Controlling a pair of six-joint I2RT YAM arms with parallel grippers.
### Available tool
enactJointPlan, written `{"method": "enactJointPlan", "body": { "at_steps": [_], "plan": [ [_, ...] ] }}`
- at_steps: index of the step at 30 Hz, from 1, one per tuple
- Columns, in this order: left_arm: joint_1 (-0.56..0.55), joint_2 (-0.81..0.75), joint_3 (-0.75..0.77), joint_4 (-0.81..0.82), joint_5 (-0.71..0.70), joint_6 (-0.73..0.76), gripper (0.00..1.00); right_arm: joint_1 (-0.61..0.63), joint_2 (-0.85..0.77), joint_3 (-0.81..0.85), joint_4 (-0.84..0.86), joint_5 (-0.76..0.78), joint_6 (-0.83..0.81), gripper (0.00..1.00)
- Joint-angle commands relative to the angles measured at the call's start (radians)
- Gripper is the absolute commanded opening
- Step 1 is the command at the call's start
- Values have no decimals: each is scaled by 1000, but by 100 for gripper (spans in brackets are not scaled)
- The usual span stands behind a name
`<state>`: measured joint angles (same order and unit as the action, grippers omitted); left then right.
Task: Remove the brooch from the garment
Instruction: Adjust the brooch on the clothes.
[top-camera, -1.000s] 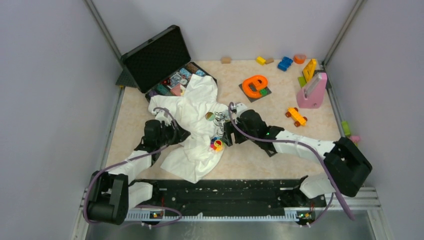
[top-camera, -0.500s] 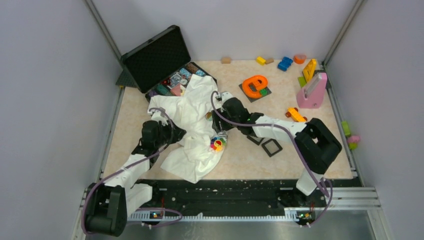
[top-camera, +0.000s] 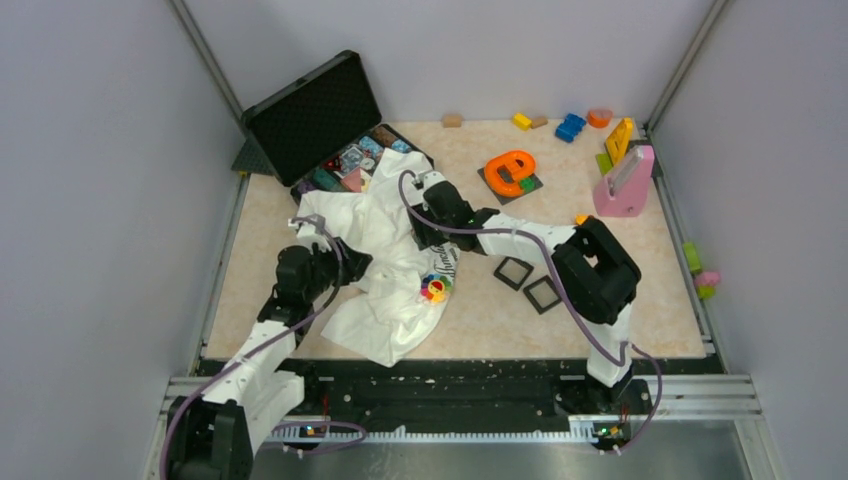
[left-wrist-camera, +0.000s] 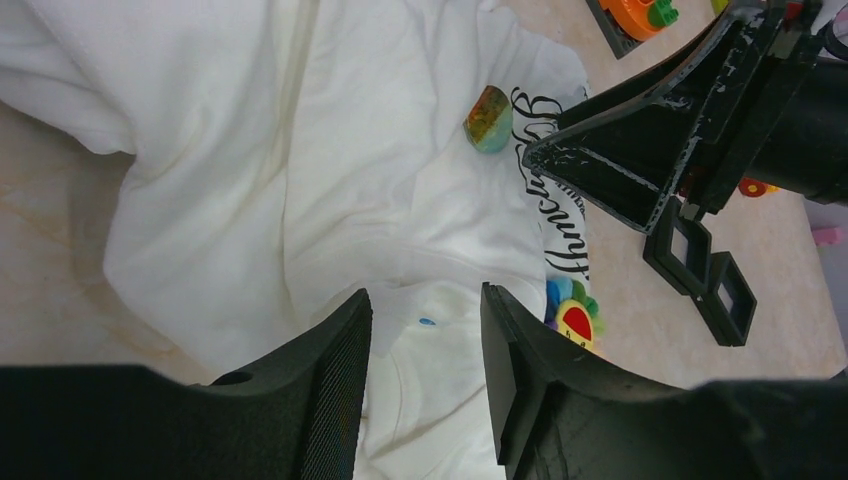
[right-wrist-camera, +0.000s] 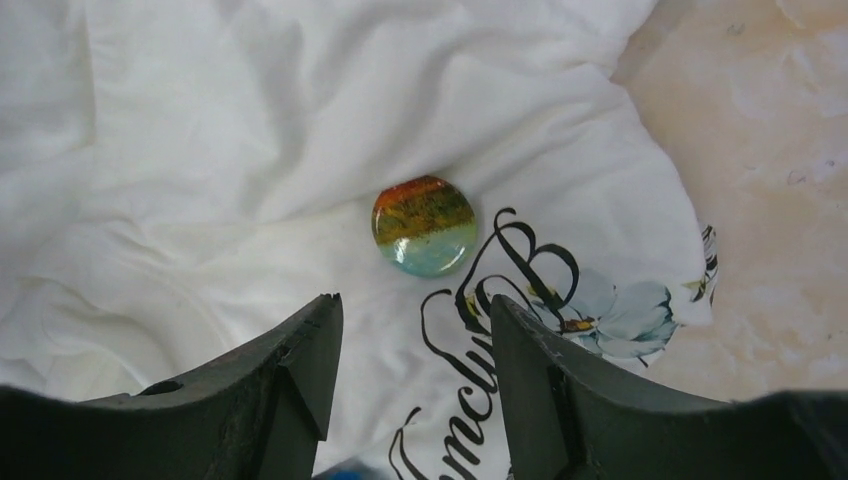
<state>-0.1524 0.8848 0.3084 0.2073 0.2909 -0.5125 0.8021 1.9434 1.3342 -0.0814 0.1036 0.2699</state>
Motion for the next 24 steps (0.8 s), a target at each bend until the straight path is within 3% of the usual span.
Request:
{"method": "enactJointPlan", "body": {
  "at_steps": [1, 4, 13, 17, 21, 24],
  "plan": [
    [-10, -29, -27, 56, 55, 27, 49, 3, -36, 7, -63, 17, -8, 59],
    [-54, -22, -18, 76, 99, 49, 53, 3, -136, -107, -55, -11, 4, 62],
    [-355, 13, 28, 102, 32, 201, 71, 2, -465, -436, -26, -44, 75, 63],
    [-507, 104, 97, 58, -159, 295, 71, -9, -636, -553, -21, -9, 112, 63],
    [-658, 232, 288, -128, -410, 370, 69, -35, -799, -641, -48, 43, 155, 63],
    [-714, 367, 426, -275, -485, 424, 66, -43, -959, -730, -34, 109, 207, 64]
  ]
}}
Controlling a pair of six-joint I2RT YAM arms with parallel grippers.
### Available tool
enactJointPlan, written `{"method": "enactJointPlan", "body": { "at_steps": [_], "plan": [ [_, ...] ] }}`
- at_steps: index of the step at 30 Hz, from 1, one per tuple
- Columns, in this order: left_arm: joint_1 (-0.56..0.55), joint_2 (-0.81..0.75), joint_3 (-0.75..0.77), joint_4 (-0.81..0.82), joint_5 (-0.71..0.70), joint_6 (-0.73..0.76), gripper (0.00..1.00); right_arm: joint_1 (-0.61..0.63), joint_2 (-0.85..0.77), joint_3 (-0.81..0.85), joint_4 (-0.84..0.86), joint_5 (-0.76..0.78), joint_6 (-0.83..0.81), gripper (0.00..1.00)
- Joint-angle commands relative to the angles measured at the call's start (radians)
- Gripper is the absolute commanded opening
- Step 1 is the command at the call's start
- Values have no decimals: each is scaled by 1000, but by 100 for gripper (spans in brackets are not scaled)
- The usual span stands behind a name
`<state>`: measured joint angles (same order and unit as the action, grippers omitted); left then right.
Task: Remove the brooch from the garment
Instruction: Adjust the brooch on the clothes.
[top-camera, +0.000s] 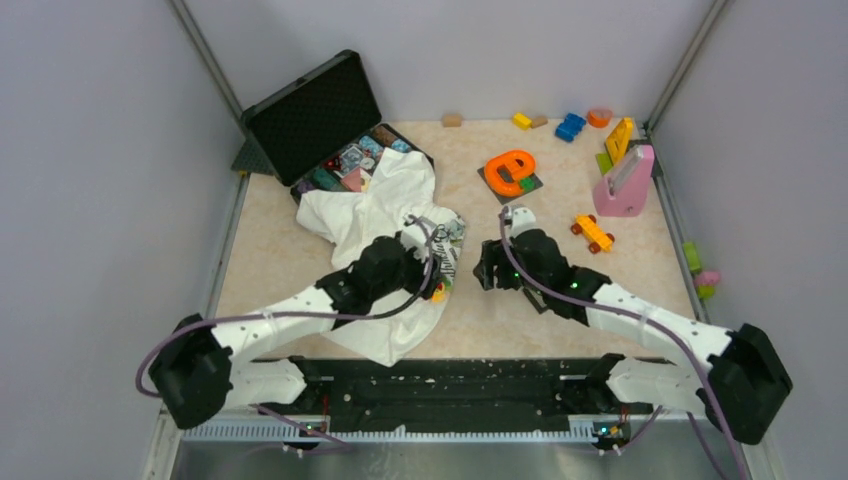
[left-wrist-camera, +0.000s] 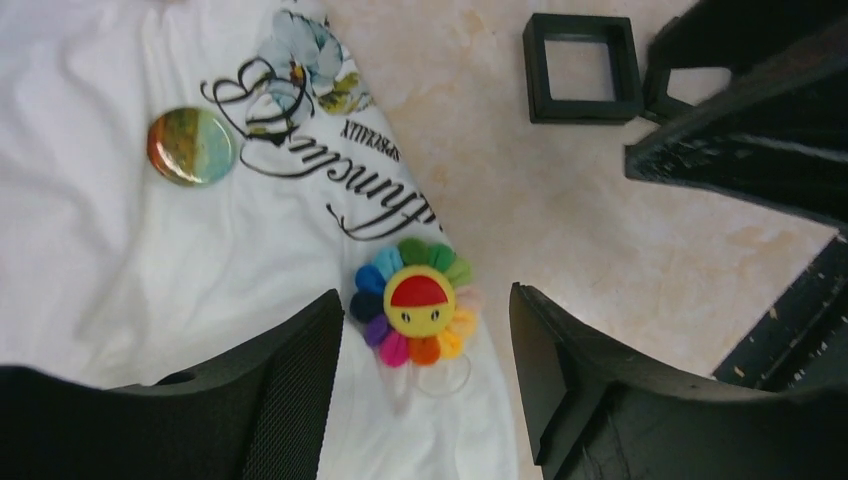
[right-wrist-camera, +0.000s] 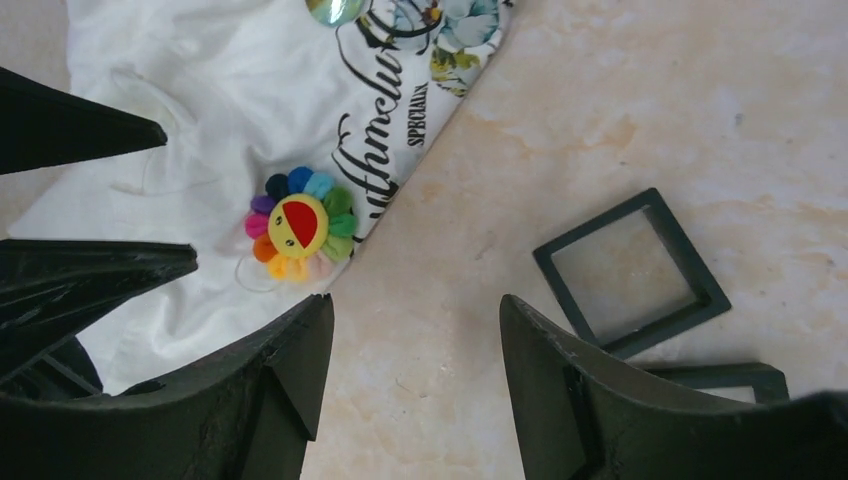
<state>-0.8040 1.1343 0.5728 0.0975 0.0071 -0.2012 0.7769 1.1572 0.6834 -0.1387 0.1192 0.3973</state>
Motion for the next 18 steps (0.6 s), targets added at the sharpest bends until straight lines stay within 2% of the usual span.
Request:
{"method": "enactJointPlan", "body": {
  "at_steps": [1, 3, 7, 13, 18],
  "plan": [
    [-70, 163, 203, -205, -211, 128, 65, -20, -229, -108, 21, 122, 102, 64],
    [-89, 245, 273, -269, -208, 156, 63, -21, -363, -157, 20, 165, 117, 64],
    [-131, 361, 362, -324, -209, 191, 63, -22, -514, -204, -24, 220, 135, 64],
    [-160, 483, 432, -361, -251, 192, 62, -22, -588, -180, -120, 213, 163, 64],
    [-189, 527, 451, -392, -289, 189, 62, -22, -599, -187, -127, 199, 183, 64]
  ]
}}
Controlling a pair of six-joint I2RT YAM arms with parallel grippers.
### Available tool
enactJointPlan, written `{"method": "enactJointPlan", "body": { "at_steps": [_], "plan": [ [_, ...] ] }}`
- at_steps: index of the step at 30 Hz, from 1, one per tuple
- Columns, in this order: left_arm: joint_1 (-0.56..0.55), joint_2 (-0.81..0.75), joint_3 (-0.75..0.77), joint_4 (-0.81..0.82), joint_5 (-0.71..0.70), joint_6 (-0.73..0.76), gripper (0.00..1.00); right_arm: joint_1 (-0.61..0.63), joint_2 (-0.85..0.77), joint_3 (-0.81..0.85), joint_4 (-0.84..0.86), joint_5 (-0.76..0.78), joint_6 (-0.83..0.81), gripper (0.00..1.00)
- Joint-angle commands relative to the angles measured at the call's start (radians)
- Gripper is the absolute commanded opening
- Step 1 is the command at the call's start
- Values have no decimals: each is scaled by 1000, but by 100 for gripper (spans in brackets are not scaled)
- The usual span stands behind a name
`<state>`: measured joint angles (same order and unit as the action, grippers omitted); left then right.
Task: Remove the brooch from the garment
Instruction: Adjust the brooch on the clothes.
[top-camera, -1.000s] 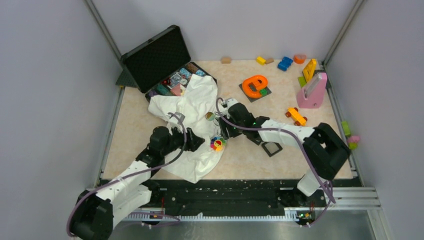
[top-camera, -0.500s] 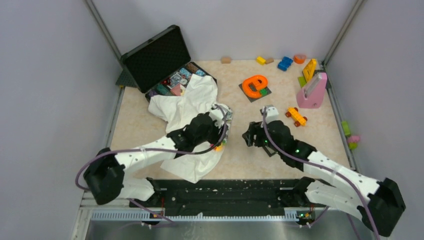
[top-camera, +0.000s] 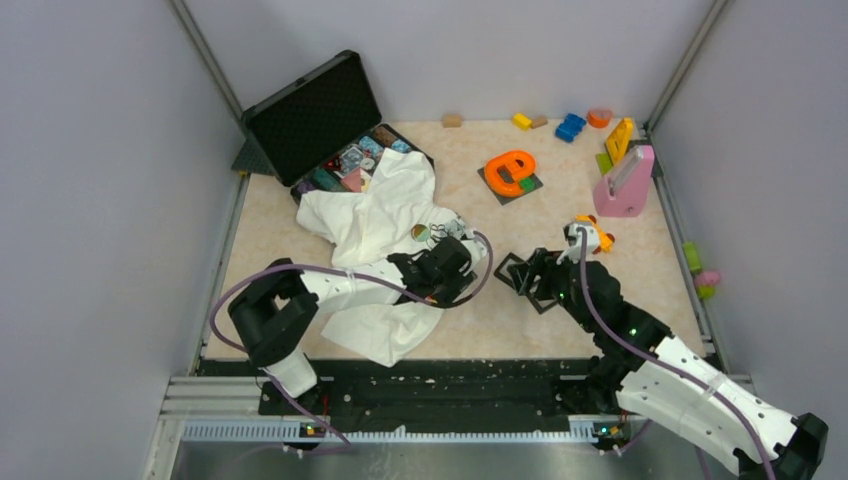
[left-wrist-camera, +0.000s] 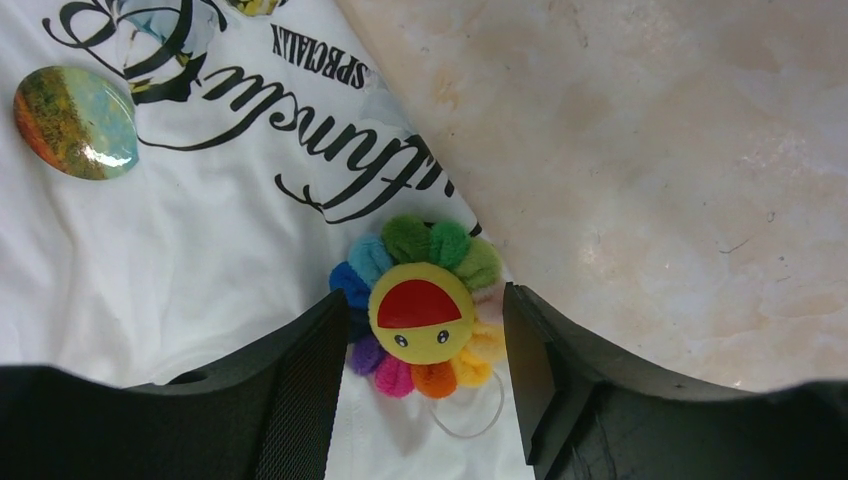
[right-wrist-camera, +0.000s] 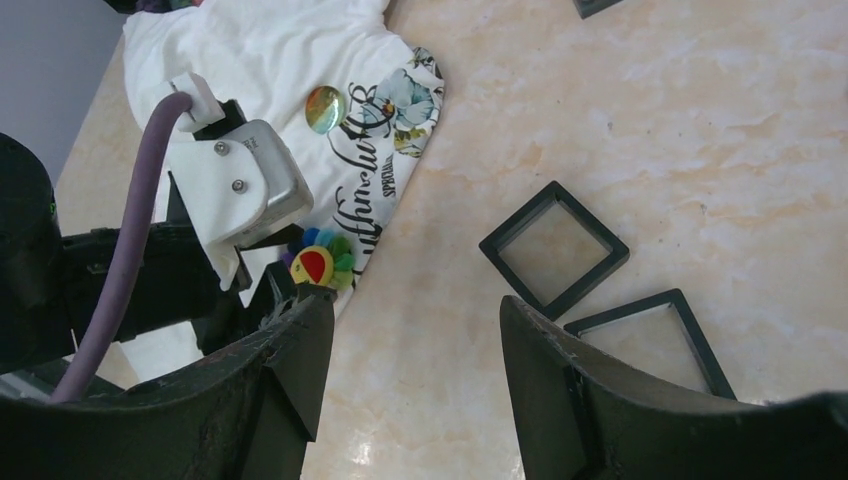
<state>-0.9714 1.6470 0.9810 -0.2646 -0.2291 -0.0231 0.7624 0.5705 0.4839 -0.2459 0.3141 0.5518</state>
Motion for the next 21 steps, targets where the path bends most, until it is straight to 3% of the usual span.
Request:
{"method": "enactJointPlan", "body": {
  "at_steps": [1, 14, 21],
  "plan": [
    [-25, 20, 41, -28, -58, 6, 62, -8, -10, 12, -20, -3, 31, 64],
    [-97, 21, 29, 17, -123, 14, 62, -8, 8, 7, -20, -13, 39, 64],
    [-97, 63, 56, -3, -214, -17, 55, -8, 4, 10, -26, -11, 36, 65]
  ]
}}
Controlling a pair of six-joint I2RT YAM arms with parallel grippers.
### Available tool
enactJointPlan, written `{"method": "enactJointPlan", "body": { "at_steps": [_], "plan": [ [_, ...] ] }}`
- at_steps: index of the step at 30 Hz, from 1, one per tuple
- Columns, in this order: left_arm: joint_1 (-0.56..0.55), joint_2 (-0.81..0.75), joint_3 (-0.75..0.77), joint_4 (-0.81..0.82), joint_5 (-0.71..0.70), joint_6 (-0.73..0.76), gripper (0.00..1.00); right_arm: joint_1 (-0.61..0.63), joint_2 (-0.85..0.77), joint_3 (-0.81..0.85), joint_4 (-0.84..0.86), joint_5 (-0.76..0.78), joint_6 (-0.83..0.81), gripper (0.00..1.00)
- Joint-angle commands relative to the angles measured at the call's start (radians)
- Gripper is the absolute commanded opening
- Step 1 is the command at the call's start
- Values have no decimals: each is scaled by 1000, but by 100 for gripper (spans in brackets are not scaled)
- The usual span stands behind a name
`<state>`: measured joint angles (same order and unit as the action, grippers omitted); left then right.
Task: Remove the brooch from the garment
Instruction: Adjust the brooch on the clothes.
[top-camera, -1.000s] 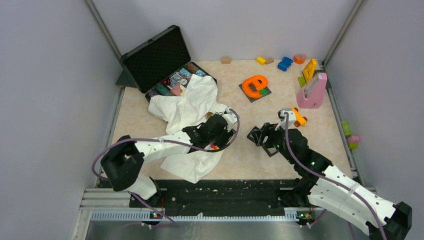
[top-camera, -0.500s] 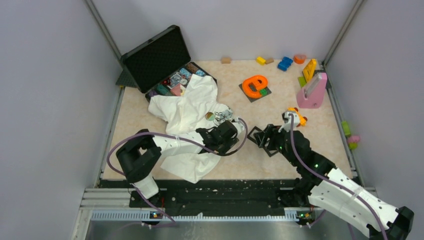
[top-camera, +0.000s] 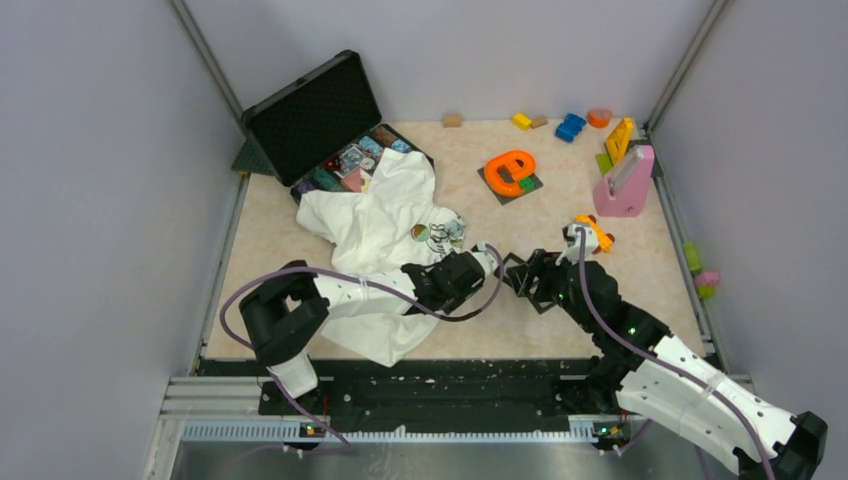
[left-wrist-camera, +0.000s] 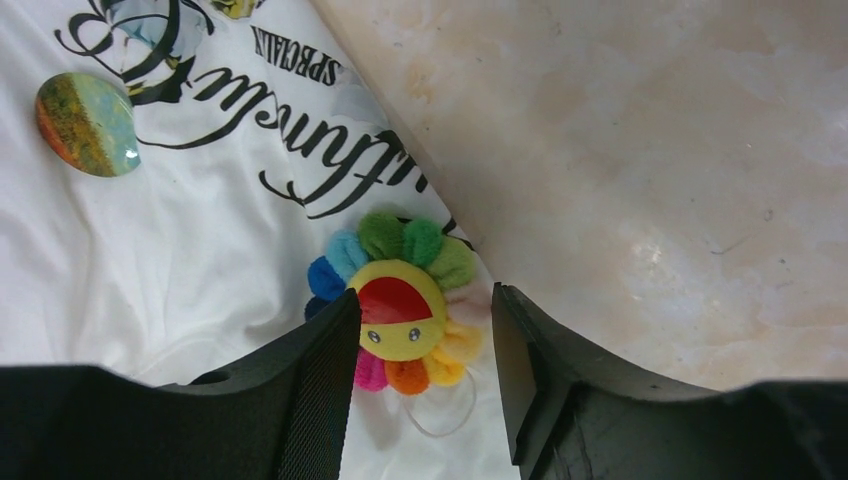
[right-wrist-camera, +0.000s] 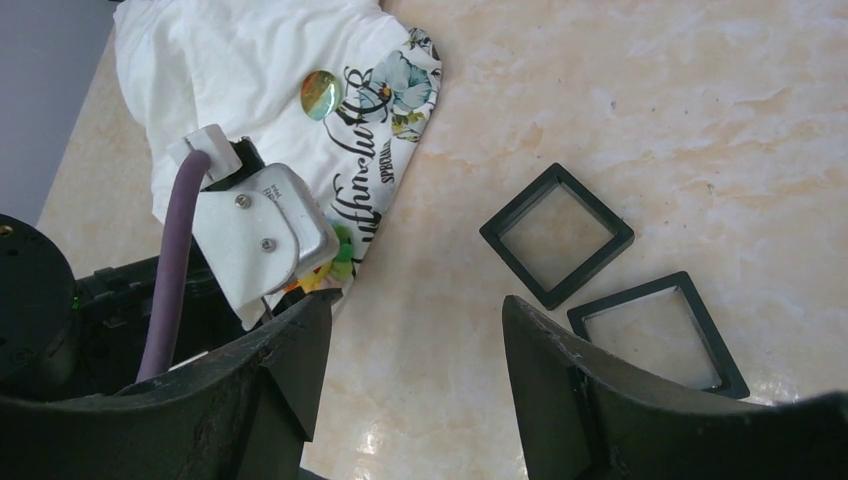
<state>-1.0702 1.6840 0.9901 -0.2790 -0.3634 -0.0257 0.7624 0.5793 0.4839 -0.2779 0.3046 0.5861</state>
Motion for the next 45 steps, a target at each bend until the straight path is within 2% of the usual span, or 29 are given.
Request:
{"method": "enactJointPlan", "body": {
  "at_steps": [1, 4, 5, 10, 12, 19, 27, 28, 31, 36, 40, 45],
  "plan": [
    [3, 36, 51, 8, -92, -16, 54, -8, -6, 9, 5, -1, 1, 65],
    [3, 59, 66, -11, -112, -29, 43, -7, -10, 12, 2, 0, 0, 65],
    [2, 60, 68, -14, -120, -33, 42, -8, -11, 14, 0, -1, 0, 66],
    [1, 19, 38, 9, -44, -29, 61, -7, -9, 21, -12, 2, 1, 66],
    [2, 3, 23, 24, -34, -23, 61, -8, -11, 22, -15, 3, 0, 66],
    [7, 45, 30, 8, -78, -28, 54, -8, -16, 30, -16, 5, 3, 66],
    [34, 27, -6, -8, -115, -51, 58, -7, -12, 33, -31, 3, 7, 67],
    [37, 27, -8, -12, -120, -52, 57, -7, -14, 33, -34, 5, 6, 67],
    [39, 5, -19, -9, -148, -56, 33, -8, -16, 33, -36, 4, 10, 67],
    [51, -85, -19, 13, -92, -66, 6, -8, -13, 34, -26, -2, 8, 67],
    [61, -141, -29, 30, -47, -96, 0, -8, 18, 46, -13, -29, -4, 67],
    [133, -216, -85, 41, 23, -162, 0, -8, 120, 69, 47, -147, -76, 67]
  ]
}}
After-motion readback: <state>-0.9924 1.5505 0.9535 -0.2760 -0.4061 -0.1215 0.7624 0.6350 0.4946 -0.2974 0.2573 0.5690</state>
